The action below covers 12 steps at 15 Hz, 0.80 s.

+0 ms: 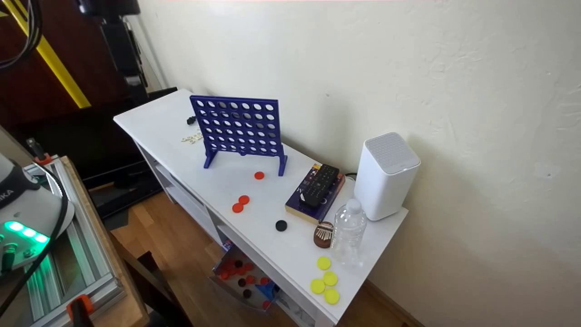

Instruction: Put the orange circle inside the the blue object

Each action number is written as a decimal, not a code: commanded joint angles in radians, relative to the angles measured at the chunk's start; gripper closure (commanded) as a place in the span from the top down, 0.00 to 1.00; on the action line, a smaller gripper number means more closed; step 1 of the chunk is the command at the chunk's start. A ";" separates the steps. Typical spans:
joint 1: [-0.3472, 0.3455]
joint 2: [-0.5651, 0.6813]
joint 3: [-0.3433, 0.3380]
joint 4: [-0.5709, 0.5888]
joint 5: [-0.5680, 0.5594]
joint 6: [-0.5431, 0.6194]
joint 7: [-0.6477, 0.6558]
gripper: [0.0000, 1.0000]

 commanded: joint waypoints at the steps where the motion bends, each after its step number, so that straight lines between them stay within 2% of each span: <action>1: -0.004 0.256 -0.045 0.063 -0.038 0.065 -0.027 1.00; 8: 0.020 0.676 -0.056 0.183 -0.153 0.282 -0.024 1.00; 12: 0.067 0.872 -0.073 0.286 -0.233 0.286 0.037 1.00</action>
